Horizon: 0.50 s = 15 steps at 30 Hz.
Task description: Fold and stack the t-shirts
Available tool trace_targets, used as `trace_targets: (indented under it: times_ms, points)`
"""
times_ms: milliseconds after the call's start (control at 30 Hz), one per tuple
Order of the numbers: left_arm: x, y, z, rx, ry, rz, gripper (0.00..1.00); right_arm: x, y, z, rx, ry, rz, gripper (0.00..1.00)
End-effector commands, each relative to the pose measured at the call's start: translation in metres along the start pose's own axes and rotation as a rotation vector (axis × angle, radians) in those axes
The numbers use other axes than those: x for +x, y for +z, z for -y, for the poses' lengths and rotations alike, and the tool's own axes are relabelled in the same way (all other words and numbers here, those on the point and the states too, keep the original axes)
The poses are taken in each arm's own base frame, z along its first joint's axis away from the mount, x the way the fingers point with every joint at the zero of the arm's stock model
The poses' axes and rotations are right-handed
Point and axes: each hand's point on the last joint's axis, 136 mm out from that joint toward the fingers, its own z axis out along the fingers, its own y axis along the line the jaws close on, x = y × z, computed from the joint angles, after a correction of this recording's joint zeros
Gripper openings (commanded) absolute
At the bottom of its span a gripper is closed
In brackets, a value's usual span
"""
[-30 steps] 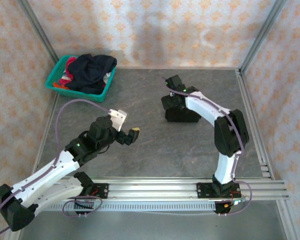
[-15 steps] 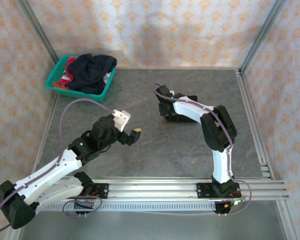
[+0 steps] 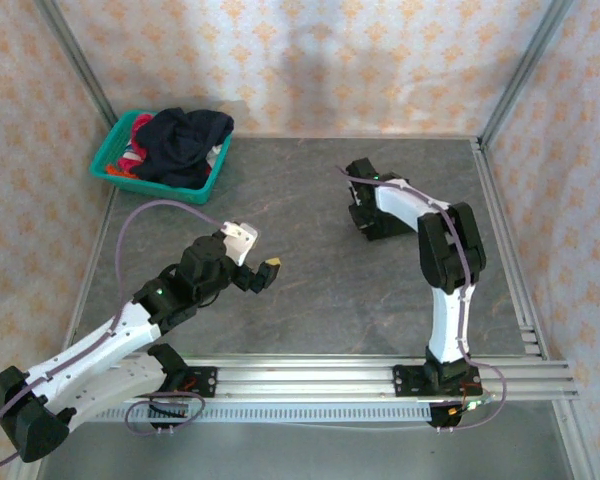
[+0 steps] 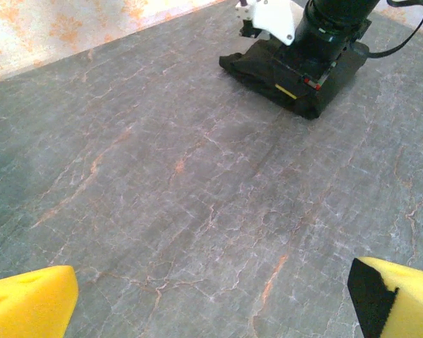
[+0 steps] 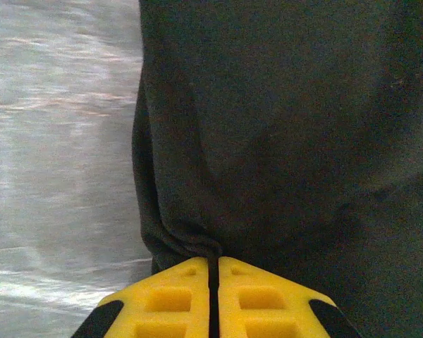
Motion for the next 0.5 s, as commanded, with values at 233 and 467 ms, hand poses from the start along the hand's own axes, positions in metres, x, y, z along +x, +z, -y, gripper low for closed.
trace_targets:
  times_ms: [233, 467]
  points:
    - [-0.012, -0.003, 0.002, 0.003, 0.016, 0.025, 1.00, -0.031, 0.033, 0.107, 0.134, -0.041, 0.054, 0.07]
    - [-0.015, -0.001, 0.004, 0.010, 0.009, 0.008, 1.00, -0.064, 0.054, 0.150, 0.146, 0.003, 0.119, 0.07]
